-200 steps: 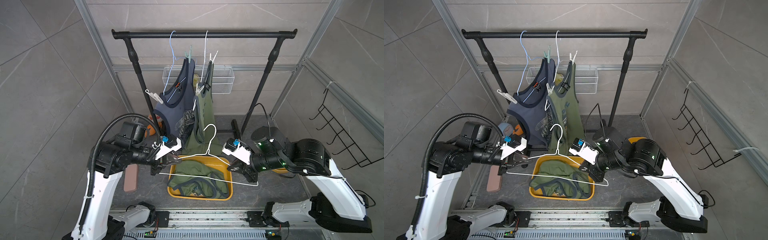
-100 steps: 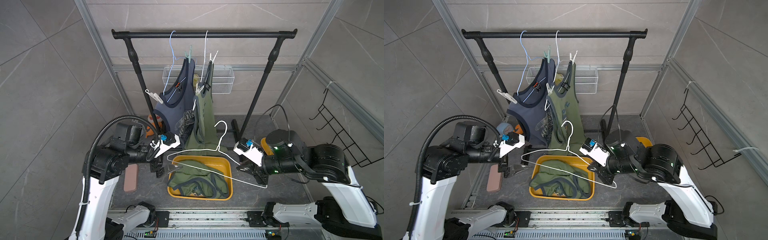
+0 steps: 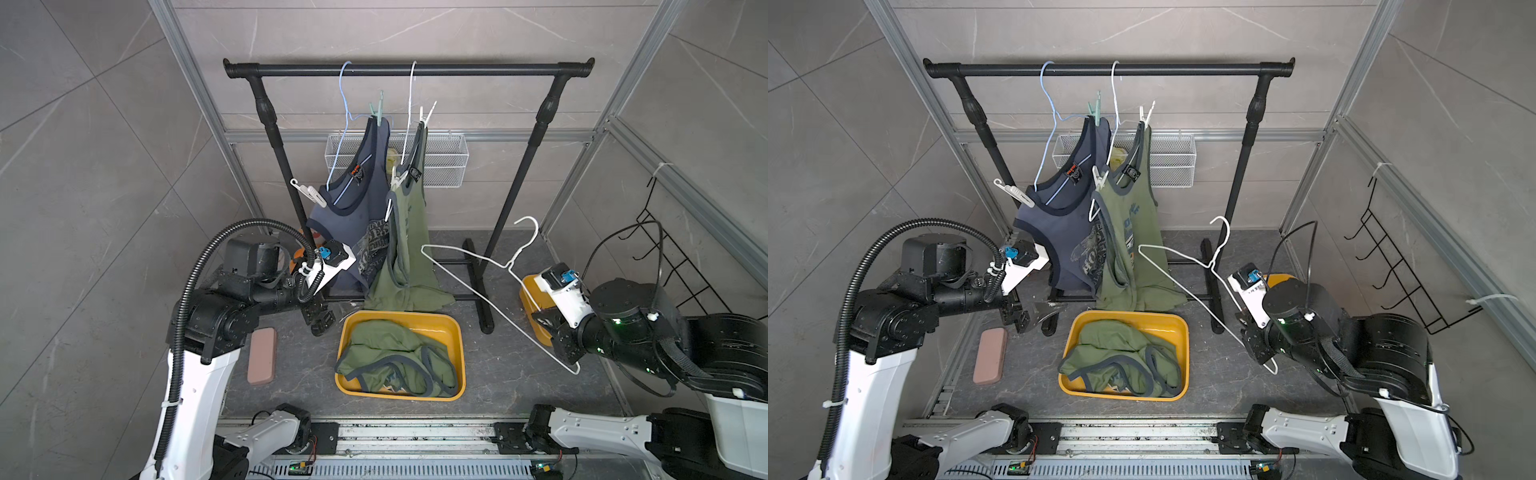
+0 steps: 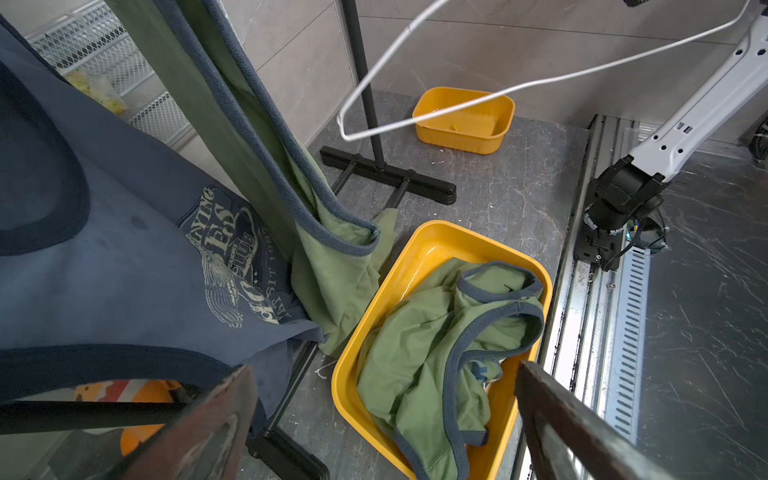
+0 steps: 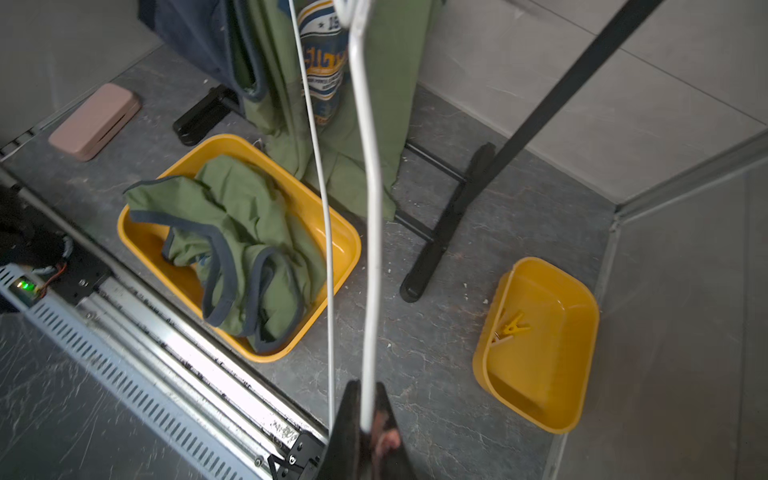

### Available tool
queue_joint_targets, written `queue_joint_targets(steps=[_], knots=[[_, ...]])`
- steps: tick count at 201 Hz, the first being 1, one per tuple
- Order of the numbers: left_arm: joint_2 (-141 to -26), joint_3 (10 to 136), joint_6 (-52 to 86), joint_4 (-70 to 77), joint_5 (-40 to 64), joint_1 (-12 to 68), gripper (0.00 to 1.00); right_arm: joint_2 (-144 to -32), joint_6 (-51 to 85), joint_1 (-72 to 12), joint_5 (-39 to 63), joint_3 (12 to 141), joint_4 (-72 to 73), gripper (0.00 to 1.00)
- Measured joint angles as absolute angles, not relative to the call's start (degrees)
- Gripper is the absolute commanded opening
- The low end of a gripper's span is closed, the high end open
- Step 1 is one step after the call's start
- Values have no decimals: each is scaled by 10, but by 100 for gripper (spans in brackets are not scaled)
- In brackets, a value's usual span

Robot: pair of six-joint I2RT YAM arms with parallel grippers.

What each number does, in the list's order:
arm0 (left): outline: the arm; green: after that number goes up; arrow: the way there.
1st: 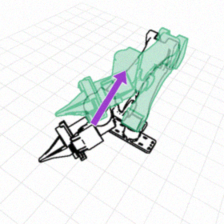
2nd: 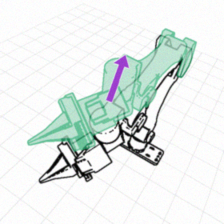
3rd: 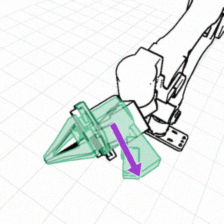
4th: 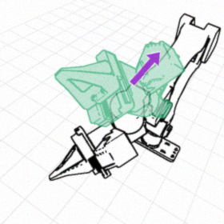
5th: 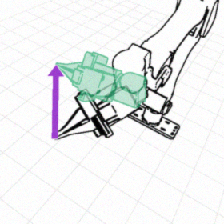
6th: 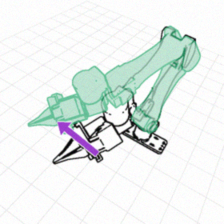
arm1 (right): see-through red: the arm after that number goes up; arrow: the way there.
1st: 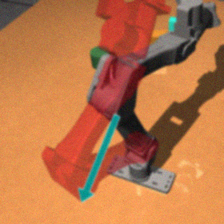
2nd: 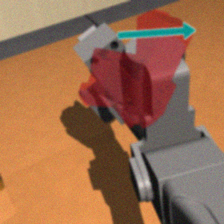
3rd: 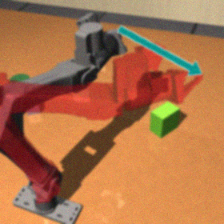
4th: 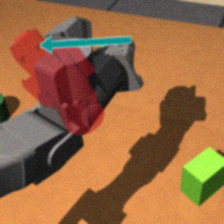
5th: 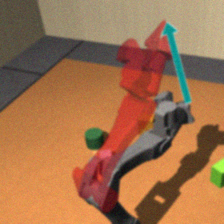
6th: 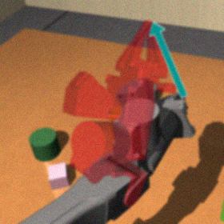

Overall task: Remove the clothespins securing tank tops to the hanger
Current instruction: Place the hanger on the clothesline.

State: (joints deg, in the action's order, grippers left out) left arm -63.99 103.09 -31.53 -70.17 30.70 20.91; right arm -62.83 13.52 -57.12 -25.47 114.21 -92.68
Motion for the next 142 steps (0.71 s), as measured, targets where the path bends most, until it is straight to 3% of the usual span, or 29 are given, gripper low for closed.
queue_joint_targets(steps=[54, 104, 142], knots=[[-641, 973, -273, -674, 331, 208, 99, -750, 156, -571, -370, 1365, -926, 0], [-631, 902, -232, -625, 310, 208, 99, -892, 91, -545, -429, 1531, -892, 0], [-627, 880, -213, -599, 288, 208, 98, -977, 49, -476, -428, 1534, -794, 0]])
